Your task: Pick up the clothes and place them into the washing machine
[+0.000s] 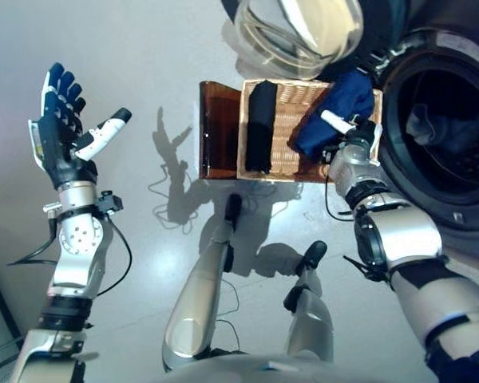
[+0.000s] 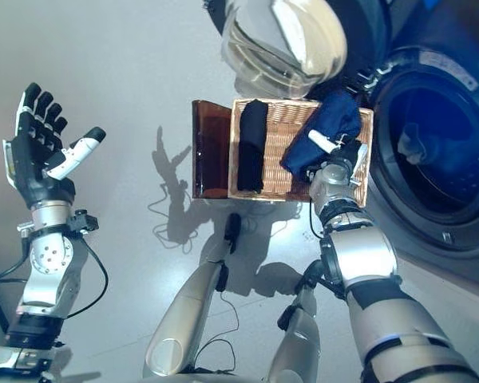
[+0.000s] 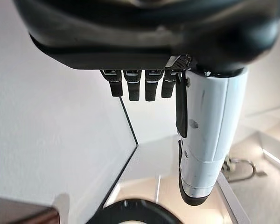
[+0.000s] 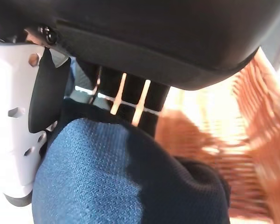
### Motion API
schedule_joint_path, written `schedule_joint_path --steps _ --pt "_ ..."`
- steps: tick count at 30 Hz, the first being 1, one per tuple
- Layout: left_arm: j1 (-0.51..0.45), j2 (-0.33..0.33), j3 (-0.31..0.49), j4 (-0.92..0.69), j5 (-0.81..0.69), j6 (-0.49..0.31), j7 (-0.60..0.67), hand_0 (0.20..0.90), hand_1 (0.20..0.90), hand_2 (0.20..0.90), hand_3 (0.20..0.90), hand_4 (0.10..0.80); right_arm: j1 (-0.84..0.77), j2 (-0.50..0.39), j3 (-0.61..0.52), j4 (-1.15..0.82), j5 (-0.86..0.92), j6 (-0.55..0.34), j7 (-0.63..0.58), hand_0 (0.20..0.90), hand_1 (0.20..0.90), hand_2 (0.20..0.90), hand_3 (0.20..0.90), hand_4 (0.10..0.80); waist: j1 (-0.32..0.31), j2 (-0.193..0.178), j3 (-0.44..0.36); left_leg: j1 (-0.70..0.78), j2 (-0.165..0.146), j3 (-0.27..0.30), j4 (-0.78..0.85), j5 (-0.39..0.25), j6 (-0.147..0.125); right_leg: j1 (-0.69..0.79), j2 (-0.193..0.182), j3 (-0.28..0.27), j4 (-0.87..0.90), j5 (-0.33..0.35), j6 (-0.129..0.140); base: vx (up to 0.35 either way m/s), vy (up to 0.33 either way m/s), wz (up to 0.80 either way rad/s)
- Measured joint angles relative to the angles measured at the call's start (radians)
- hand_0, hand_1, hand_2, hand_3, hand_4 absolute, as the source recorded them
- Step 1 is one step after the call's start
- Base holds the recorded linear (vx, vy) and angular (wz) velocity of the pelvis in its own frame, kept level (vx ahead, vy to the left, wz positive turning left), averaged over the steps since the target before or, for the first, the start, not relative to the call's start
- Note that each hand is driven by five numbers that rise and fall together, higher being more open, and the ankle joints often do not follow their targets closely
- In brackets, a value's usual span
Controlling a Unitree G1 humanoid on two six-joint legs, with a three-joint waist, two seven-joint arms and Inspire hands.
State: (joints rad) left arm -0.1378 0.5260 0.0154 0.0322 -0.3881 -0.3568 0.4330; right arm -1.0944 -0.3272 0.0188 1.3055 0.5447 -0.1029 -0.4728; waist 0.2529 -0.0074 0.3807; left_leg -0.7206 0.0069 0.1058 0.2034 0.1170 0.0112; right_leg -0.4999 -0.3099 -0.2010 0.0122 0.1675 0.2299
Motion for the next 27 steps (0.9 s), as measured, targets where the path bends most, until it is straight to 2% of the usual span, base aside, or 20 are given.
schedule_joint_path --steps 1,5,7,10,13,14,19,27 --pt "0.008 0.0 0.0 0.0 0.0 0.0 -0.002 0.9 0.9 0.9 0.9 0.8 0.019 0.005 -0.01 -0.02 0.02 -0.027 -0.005 0.2 0.2 0.2 0.2 0.3 -0.004 0.0 0.0 0.006 0.005 -0.003 0.003 -0.018 -0.002 0.003 0.0 0.004 -0.003 -0.003 -0.005 0.077 0.007 -0.27" --pt "0.03 -0.012 -0.002 0.004 -0.001 0.001 -0.009 0.9 0.9 0.9 0.9 0.8 0.125 0.048 -0.061 -0.148 0.093 -0.101 -0.013 0.2 0.2 0.2 0.2 0.3 -0.029 0.001 -0.001 0.029 0.007 0.027 0.008 -0.014 0.03 0.002 0.0 0.019 0.004 0.011 -0.004 -0.069 0.037 -0.24" --pt "0.038 -0.022 -0.001 0.004 0.0 -0.001 -0.014 0.9 0.9 0.9 0.9 0.8 0.18 0.1 -0.071 -0.206 0.144 -0.133 -0.011 0.2 0.2 0.2 0.2 0.3 -0.051 0.007 -0.003 0.038 0.01 0.033 0.015 -0.025 0.023 0.001 0.002 0.03 0.003 0.014 -0.006 -0.069 0.037 -0.25" --pt "0.034 -0.065 -0.008 0.005 0.0 -0.001 -0.018 0.9 0.9 0.9 0.9 0.8 0.264 0.16 -0.105 -0.297 0.223 -0.232 -0.007 0.2 0.2 0.2 0.2 0.3 -0.061 0.016 -0.003 0.041 0.015 0.035 0.025 -0.031 0.023 -0.007 0.003 0.049 0.004 0.018 -0.01 0.025 0.006 -0.18" --pt "0.054 -0.086 -0.029 0.008 0.0 -0.001 -0.019 0.9 0.9 0.9 0.9 0.8 0.317 0.235 -0.142 -0.35 0.335 -0.288 0.019 0.2 0.2 0.2 0.2 0.3 -0.078 0.045 -0.005 0.042 0.011 0.038 0.027 -0.033 0.016 -0.015 0.0 0.056 0.015 0.016 -0.015 0.004 0.026 -0.07" --pt "0.054 -0.09 -0.03 0.008 0.0 -0.001 -0.019 0.9 0.9 0.9 0.9 0.8 0.323 0.235 -0.146 -0.352 0.351 -0.297 0.021 0.2 0.2 0.2 0.2 0.3 -0.08 0.049 -0.005 0.044 0.018 0.037 0.026 -0.038 0.013 -0.014 -0.003 0.055 0.016 0.015 -0.015 0.001 0.005 -0.04" --pt "0.075 -0.101 -0.03 0.007 -0.005 -0.003 -0.019 0.9 0.9 0.9 0.9 0.8 0.359 0.286 -0.154 -0.372 0.505 -0.36 0.093 0.2 0.2 0.2 0.2 0.3 -0.078 0.085 -0.008 0.044 0.012 0.037 0.021 -0.034 0.01 -0.02 -0.007 0.056 0.024 0.014 -0.015 -0.014 0.009 0.01" --pt "0.094 -0.106 -0.03 0.005 -0.017 -0.003 -0.019 0.9 0.9 0.9 0.9 0.8 0.371 0.292 -0.15 -0.412 0.546 -0.384 0.102 0.2 0.2 0.2 0.2 0.3 -0.08 0.092 -0.009 0.038 0.013 0.037 0.023 -0.035 0.016 -0.034 -0.008 0.058 0.04 0.004 -0.014 0.053 -0.011 -0.01"
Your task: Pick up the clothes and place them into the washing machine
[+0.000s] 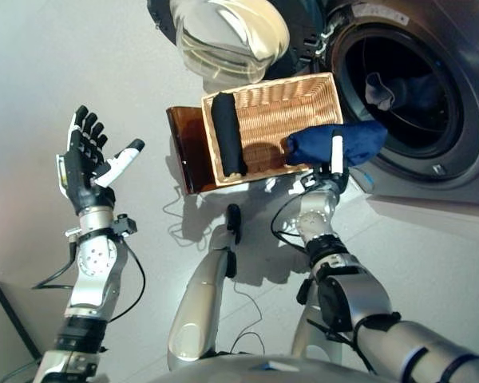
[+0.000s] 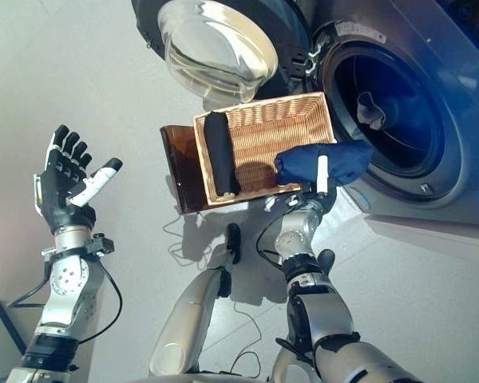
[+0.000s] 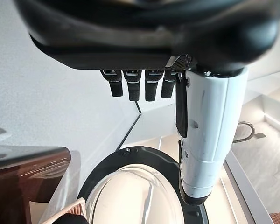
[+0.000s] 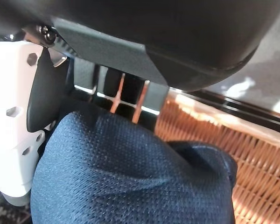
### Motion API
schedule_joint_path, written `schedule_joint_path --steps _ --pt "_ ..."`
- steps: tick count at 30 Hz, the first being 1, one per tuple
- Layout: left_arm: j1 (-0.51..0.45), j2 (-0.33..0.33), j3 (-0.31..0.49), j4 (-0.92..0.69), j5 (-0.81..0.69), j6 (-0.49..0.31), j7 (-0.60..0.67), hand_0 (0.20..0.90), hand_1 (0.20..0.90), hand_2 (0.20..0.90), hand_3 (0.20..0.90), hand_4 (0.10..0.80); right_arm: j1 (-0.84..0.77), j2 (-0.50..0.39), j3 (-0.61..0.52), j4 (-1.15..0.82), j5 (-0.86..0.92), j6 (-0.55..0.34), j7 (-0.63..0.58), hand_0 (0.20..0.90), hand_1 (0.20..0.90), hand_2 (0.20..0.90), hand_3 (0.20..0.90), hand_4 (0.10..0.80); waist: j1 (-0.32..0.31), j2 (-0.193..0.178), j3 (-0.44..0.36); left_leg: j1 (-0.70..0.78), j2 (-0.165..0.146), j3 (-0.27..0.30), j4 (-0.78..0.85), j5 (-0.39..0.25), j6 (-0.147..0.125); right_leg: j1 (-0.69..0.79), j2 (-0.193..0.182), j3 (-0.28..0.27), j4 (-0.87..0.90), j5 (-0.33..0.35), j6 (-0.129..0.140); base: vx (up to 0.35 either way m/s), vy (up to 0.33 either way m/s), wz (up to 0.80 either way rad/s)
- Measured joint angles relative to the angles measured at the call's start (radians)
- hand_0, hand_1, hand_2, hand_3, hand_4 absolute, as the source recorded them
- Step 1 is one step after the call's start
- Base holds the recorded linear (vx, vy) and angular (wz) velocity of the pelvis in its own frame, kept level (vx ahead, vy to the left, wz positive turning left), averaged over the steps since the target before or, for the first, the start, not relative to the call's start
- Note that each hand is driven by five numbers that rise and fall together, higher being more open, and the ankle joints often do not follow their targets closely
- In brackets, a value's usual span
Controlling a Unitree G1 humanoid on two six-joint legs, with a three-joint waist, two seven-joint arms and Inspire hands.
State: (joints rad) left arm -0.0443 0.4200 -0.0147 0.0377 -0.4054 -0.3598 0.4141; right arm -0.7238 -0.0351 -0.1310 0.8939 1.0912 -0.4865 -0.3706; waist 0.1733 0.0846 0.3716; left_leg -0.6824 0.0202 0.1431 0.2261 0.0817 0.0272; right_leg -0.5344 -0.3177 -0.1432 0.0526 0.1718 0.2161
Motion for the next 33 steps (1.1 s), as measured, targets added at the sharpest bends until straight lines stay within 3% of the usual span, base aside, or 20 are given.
schedule_joint_path --steps 7,10,11,12,13,14,20,27,33 --pt "0.0 -0.003 0.003 -0.003 0.0 -0.01 0.0 0.9 0.9 0.9 0.9 0.8 -0.075 -0.07 -0.063 0.007 -0.005 -0.017 -0.052 0.2 0.2 0.2 0.2 0.3 0.003 0.003 0.0 -0.003 0.001 -0.002 0.0 0.0 0.004 -0.001 0.0 -0.003 0.0 0.001 0.001 0.01 -0.017 0.01" --pt "-0.001 0.003 0.006 -0.007 0.0 -0.034 -0.001 0.9 0.9 0.9 0.9 0.8 -0.212 -0.214 -0.113 0.083 -0.024 -0.015 -0.115 0.2 0.2 0.2 0.2 0.3 0.015 0.012 0.0 -0.008 -0.004 -0.01 -0.009 0.006 0.001 -0.003 -0.002 -0.006 -0.002 -0.001 0.002 0.01 -0.003 0.08" --pt "-0.001 0.012 0.007 -0.009 0.0 -0.036 -0.001 0.9 0.9 0.9 0.9 0.8 -0.257 -0.269 -0.118 0.115 -0.024 -0.014 -0.137 0.337 0.337 0.337 0.337 0.398 0.02 0.015 0.0 -0.009 -0.007 -0.01 -0.012 0.018 0.008 -0.007 -0.003 -0.005 0.001 0.003 0.007 -0.071 0.004 0.02" --pt "-0.002 0.021 0.008 -0.01 0.0 -0.041 -0.001 0.9 0.9 0.9 0.9 0.8 -0.304 -0.333 -0.11 0.143 -0.027 -0.018 -0.154 0.532 0.532 0.532 0.532 0.537 0.031 0.018 -0.002 -0.009 -0.011 -0.011 -0.02 0.015 0.003 -0.016 -0.007 -0.006 0.006 -0.001 0.003 0.0 0.0 0.0" --pt "-0.002 0.023 0.013 -0.01 0.0 -0.045 0.0 0.9 0.9 0.9 0.9 0.8 -0.344 -0.393 -0.115 0.145 -0.043 -0.017 -0.177 0.9 0.9 0.9 0.9 0.8 0.038 0.024 -0.004 -0.01 -0.015 -0.012 -0.03 0.023 0.006 -0.019 -0.01 -0.004 0.004 0.0 0.005 0.092 -0.023 0.05" --pt "0.0 0.029 0.015 -0.01 0.0 -0.047 0.002 0.9 0.9 0.9 0.9 0.8 -0.377 -0.44 -0.115 0.159 -0.052 0.006 -0.21 0.9 0.9 0.9 0.9 0.8 0.041 0.029 -0.005 -0.01 -0.018 -0.013 -0.038 0.026 0.006 -0.022 -0.013 -0.004 0.004 0.0 0.005 0.105 -0.009 0.05" --pt "-0.004 0.065 0.026 -0.034 0.0 -0.065 -0.001 0.9 0.9 0.9 0.9 0.8 -0.455 -0.523 -0.026 0.236 -0.084 0.035 -0.224 0.9 0.9 0.9 0.9 0.8 0.063 0.038 -0.007 -0.027 -0.02 -0.015 -0.052 0.039 0.019 -0.053 -0.014 -0.002 0.022 -0.006 0.012 -0.004 0.013 0.01" --pt "-0.056 0.066 0.035 -0.041 -0.013 -0.066 -0.001 0.9 0.9 0.9 0.9 0.8 -0.454 -0.485 -0.03 0.241 -0.082 0.05 -0.148 0.9 0.9 0.9 0.9 0.8 0.05 0.039 -0.006 -0.043 -0.015 -0.016 -0.024 0.028 0.022 -0.084 -0.014 0.001 0.063 -0.013 0.006 -0.048 0.024 -0.05" --pt "-0.04 0.063 0.043 -0.042 -0.023 -0.066 -0.001 0.9 0.9 0.9 0.9 0.8 -0.447 -0.403 -0.059 0.275 -0.079 0.041 -0.128 0.9 0.9 0.9 0.9 0.8 0.03 0.038 -0.006 -0.042 -0.016 -0.019 -0.018 0.022 0.012 -0.083 -0.014 0.007 0.07 -0.018 -0.003 -0.009 0.01 0.0"
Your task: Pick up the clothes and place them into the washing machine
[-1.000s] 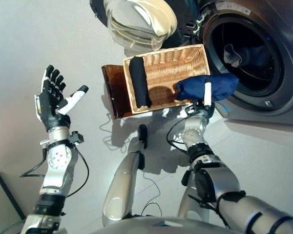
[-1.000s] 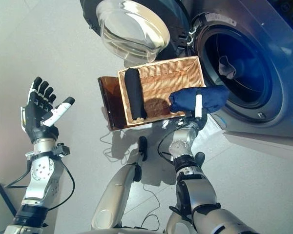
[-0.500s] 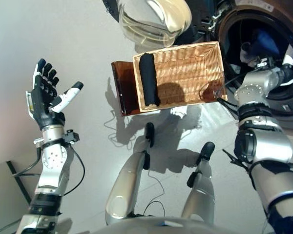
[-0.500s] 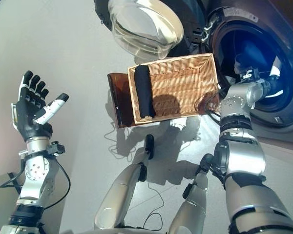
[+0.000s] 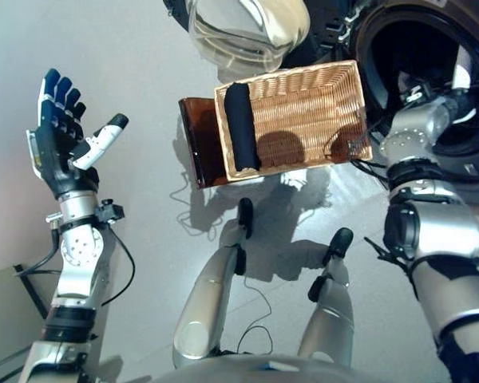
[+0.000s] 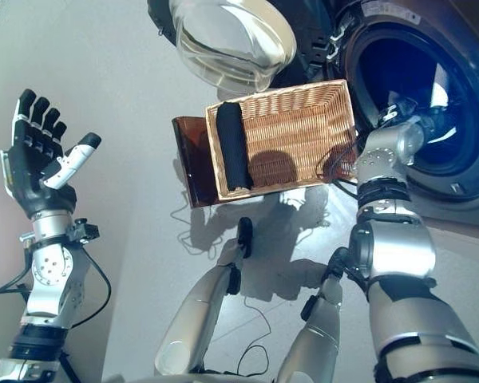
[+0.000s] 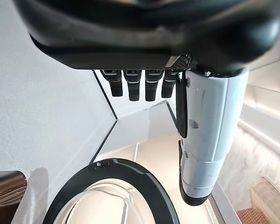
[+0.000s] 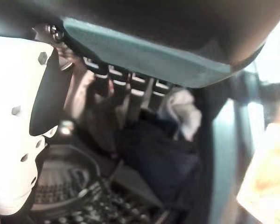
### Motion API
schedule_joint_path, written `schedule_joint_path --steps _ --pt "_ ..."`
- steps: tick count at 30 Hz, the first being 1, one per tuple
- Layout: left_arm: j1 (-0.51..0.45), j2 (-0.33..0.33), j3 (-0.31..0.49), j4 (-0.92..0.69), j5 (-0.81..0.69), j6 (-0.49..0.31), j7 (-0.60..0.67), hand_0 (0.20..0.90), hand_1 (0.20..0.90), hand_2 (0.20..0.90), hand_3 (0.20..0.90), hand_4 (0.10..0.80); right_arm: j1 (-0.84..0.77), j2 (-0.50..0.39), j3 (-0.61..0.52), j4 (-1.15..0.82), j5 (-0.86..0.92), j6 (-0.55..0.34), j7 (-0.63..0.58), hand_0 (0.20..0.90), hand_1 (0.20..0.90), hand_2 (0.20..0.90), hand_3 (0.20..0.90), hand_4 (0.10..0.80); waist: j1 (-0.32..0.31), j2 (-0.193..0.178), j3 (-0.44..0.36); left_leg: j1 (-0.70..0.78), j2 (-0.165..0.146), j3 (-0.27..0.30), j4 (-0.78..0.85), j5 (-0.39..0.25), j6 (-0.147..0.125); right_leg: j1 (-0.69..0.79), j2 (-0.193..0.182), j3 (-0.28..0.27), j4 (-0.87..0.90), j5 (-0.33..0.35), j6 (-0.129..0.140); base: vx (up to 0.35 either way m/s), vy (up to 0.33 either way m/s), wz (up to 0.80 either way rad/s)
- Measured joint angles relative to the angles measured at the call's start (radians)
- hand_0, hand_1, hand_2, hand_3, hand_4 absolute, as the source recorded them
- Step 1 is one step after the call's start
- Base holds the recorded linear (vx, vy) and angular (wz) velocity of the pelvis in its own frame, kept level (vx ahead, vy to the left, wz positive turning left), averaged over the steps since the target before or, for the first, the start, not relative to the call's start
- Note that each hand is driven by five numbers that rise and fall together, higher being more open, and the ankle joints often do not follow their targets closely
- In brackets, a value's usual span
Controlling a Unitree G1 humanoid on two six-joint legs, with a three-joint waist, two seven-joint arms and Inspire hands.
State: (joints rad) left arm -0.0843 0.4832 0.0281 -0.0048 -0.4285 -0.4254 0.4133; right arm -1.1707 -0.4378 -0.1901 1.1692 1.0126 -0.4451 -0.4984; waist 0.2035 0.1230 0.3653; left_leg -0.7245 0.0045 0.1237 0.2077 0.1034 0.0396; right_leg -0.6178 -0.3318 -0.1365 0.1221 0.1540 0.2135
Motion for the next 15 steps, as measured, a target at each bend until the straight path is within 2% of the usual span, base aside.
schedule_joint_path --steps 6,10,13,14,15 --pt "0.006 -0.004 0.0 -0.001 -0.004 0.0 -0.02 0.9 0.9 0.9 0.9 0.8 0.103 0.13 0.004 -0.022 0.017 0.006 0.042 0.9 0.9 0.9 0.9 0.8 -0.008 -0.001 -0.001 -0.003 0.005 -0.002 0.037 -0.014 0.002 -0.005 0.0 0.002 0.048 -0.023 0.0 -0.014 0.013 0.01" --pt "0.006 -0.037 0.004 -0.001 -0.016 0.0 -0.019 0.9 0.9 0.9 0.9 0.8 0.2 0.194 0.098 -0.098 -0.007 0.016 0.046 0.9 0.9 0.9 0.9 0.8 -0.019 -0.005 -0.001 -0.022 0.017 0.0 0.101 -0.04 0.005 -0.03 0.006 0.013 0.117 -0.051 0.003 -0.019 -0.01 -0.04" --pt "0.019 -0.042 0.005 0.003 -0.014 0.004 -0.015 0.9 0.9 0.9 0.9 0.8 0.303 0.224 0.232 -0.176 -0.16 0.096 0.03 0.9 0.9 0.9 0.9 0.8 -0.037 -0.03 0.006 -0.048 0.044 -0.013 0.261 -0.124 0.002 -0.067 0.015 0.029 0.275 -0.125 -0.011 -0.054 0.036 -0.23" --pt "0.027 -0.043 0.012 0.003 -0.011 0.004 -0.001 0.9 0.9 0.9 0.9 0.8 0.369 0.227 0.303 -0.257 -0.282 0.122 0.021 0.9 0.9 0.9 0.9 0.8 -0.038 -0.048 0.017 -0.064 0.069 -0.011 0.373 -0.188 -0.005 -0.098 0.02 0.042 0.386 -0.173 -0.023 -0.05 -0.014 -0.48" --pt "0.04 -0.045 0.027 0.002 -0.01 0.004 0.013 0.9 0.9 0.9 0.9 0.8 0.409 0.24 0.347 -0.307 -0.378 0.14 0.016 0.9 0.9 0.9 0.9 0.8 -0.045 -0.064 0.022 -0.079 0.084 -0.014 0.452 -0.234 -0.008 -0.114 0.022 0.048 0.462 -0.218 -0.023 -0.041 -0.013 -0.38"
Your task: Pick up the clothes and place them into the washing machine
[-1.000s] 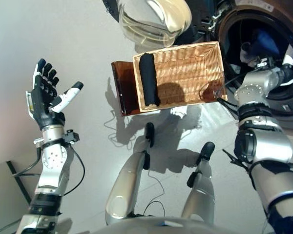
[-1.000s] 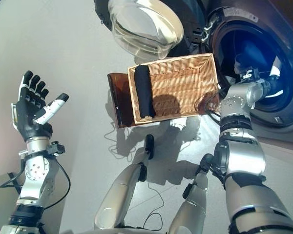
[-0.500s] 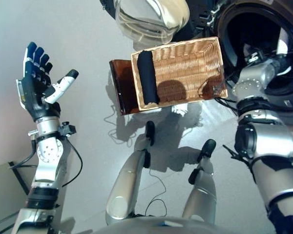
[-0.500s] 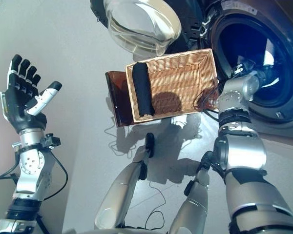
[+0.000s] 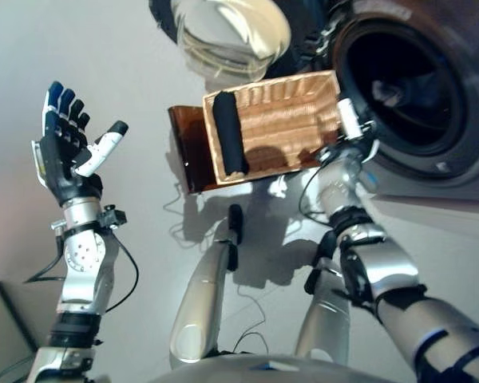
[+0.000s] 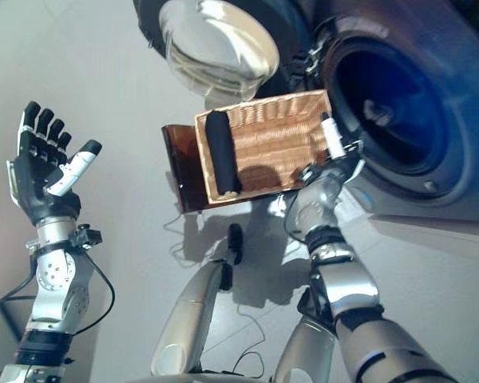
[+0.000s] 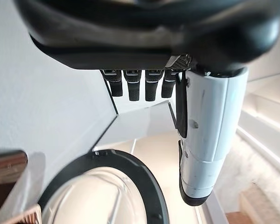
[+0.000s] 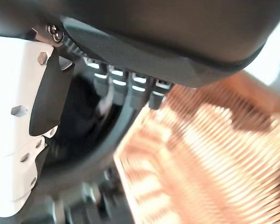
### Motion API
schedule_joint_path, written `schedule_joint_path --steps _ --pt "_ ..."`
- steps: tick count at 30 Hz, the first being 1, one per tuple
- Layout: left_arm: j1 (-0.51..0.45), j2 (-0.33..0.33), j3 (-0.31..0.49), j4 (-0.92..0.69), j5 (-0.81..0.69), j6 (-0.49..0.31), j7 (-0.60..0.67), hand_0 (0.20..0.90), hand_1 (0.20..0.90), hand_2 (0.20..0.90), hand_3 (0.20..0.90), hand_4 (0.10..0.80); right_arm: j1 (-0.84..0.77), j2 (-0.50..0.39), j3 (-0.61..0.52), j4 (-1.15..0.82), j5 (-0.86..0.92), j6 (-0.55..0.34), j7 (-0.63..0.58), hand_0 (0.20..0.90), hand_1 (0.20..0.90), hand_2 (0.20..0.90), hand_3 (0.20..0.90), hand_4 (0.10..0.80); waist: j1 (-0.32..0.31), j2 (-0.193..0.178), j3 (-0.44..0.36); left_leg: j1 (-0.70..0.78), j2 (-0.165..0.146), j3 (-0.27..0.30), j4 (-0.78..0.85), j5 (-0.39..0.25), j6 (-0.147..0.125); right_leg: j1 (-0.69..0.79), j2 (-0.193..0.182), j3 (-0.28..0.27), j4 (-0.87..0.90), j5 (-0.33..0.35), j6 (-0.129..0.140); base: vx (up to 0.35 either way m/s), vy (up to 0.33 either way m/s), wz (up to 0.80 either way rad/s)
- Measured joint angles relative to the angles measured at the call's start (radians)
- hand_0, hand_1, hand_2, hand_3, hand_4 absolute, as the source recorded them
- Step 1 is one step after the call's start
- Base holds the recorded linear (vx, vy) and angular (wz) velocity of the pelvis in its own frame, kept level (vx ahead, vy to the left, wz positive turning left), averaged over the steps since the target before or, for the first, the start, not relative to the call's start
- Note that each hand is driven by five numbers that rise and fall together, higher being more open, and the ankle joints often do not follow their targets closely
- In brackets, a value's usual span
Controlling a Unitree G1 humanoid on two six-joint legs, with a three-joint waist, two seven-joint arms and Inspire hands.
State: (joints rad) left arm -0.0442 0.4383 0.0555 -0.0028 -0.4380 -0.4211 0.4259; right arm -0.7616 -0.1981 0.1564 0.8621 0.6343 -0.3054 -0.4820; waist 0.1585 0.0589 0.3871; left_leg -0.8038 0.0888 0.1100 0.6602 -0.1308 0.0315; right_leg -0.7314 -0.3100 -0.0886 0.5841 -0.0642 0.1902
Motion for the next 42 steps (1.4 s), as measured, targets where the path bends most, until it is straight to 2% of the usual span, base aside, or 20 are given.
schedule_joint_path --steps 1,2,5,8,13,15,21,25,29,34,42 --pt "0.006 0.0 0.013 0.0 0.0 0.006 0.009 0.9 0.9 0.9 0.9 0.8 0.015 0.01 0.012 -0.025 -0.054 0.028 -0.002 0.9 0.9 0.9 0.9 0.8 -0.021 -0.013 -0.002 -0.021 0.007 -0.011 0.05 -0.028 -0.012 -0.019 0.001 0.006 0.052 -0.035 -0.01 -0.031 -0.001 -0.09" --pt "0.007 0.0 0.022 0.0 0.001 0.009 0.014 0.9 0.9 0.9 0.9 0.8 0.013 0.013 0.021 -0.027 -0.101 0.047 -0.006 0.9 0.9 0.9 0.9 0.8 -0.036 -0.025 0.0 -0.04 0.014 -0.016 0.081 -0.036 -0.011 -0.038 0.001 0.008 0.088 -0.051 -0.015 0.0 0.0 0.0" --pt "0.025 0.0 0.024 -0.001 0.01 0.028 0.013 0.9 0.9 0.9 0.9 0.8 0.001 -0.019 0.04 -0.015 -0.213 0.131 -0.018 0.9 0.9 0.9 0.9 0.8 -0.037 -0.047 -0.002 -0.087 0.024 -0.039 0.105 -0.036 -0.014 -0.083 0.015 0.013 0.12 -0.062 -0.017 0.005 0.003 0.03" --pt "0.087 -0.002 0.048 -0.001 0.009 0.036 0.012 0.9 0.9 0.9 0.9 0.8 -0.02 -0.028 0.065 0.022 -0.276 0.201 -0.01 0.9 0.9 0.9 0.9 0.8 -0.033 -0.049 -0.002 -0.095 0.023 -0.061 0.103 -0.029 -0.024 -0.086 0.022 0.013 0.122 -0.062 -0.019 0.021 0.001 0.08" --pt "0.119 -0.003 0.116 -0.001 -0.004 0.044 0.012 0.9 0.9 0.9 0.9 0.8 -0.076 -0.02 0.131 0.104 -0.315 0.243 0.028 0.9 0.9 0.9 0.9 0.8 -0.011 -0.054 -0.005 -0.096 0.02 -0.064 0.069 -0.005 -0.023 -0.081 0.022 0.004 0.108 -0.061 -0.022 0.033 -0.019 0.11" --pt "0.11 0.0 0.13 -0.009 -0.006 0.044 0.012 0.9 0.9 0.9 0.9 0.8 -0.123 -0.009 0.157 0.17 -0.332 0.251 0.032 0.9 0.9 0.9 0.9 0.8 -0.004 -0.06 -0.009 -0.104 0.019 -0.072 0.054 0.012 -0.03 -0.08 0.023 -0.009 0.098 -0.057 -0.028 0.025 -0.014 0.18" --pt "0.069 0.003 0.133 -0.018 -0.006 0.044 0.011 0.9 0.9 0.9 0.9 0.8 -0.26 0.028 0.157 0.296 -0.336 0.264 0.048 0.9 0.9 0.9 0.9 0.8 0.032 -0.079 -0.021 -0.129 0.014 -0.091 0.019 0.039 -0.02 -0.075 0.026 -0.053 0.072 -0.05 -0.027 0.052 -0.043 0.14" --pt "0.01 0.011 0.13 -0.02 -0.006 0.044 0.011 0.9 0.9 0.9 0.9 0.8 -0.338 0.043 0.158 0.378 -0.328 0.263 0.047 0.9 0.9 0.9 0.9 0.8 0.052 -0.086 -0.024 -0.116 0.003 -0.131 -0.033 0.068 -0.034 -0.034 0.026 -0.105 0.033 -0.052 -0.031 0.058 -0.041 0.29" --pt "-0.002 0.015 0.126 -0.021 -0.005 0.042 0.019 0.9 0.9 0.9 0.9 0.8 -0.357 0.058 0.157 0.425 -0.311 0.259 0.047 0.9 0.9 0.9 0.9 0.8 0.088 -0.095 -0.028 -0.092 -0.003 -0.149 -0.079 0.085 -0.044 0.003 0.028 -0.129 0.003 -0.053 -0.033 0.068 -0.048 0.19" --pt "-0.026 0.034 0.122 -0.025 -0.003 0.039 0.035 0.9 0.9 0.9 0.9 0.8 -0.366 0.06 0.15 0.483 -0.302 0.26 0.046 0.9 0.9 0.9 0.9 0.8 0.108 -0.104 -0.03 -0.107 -0.025 -0.185 -0.124 0.118 -0.058 0.012 0.017 -0.172 0.004 -0.075 -0.042 0.076 -0.037 0.34" --pt "-0.062 0.041 0.113 -0.024 0.001 0.036 0.081 0.9 0.9 0.9 0.9 0.8 -0.382 0.047 0.115 0.551 -0.272 0.261 0.043 0.9 0.9 0.9 0.9 0.8 0.158 -0.124 -0.026 -0.162 -0.043 -0.23 -0.149 0.151 -0.053 0.005 0.009 -0.228 0.001 -0.098 -0.035 0.053 -0.043 0.29"
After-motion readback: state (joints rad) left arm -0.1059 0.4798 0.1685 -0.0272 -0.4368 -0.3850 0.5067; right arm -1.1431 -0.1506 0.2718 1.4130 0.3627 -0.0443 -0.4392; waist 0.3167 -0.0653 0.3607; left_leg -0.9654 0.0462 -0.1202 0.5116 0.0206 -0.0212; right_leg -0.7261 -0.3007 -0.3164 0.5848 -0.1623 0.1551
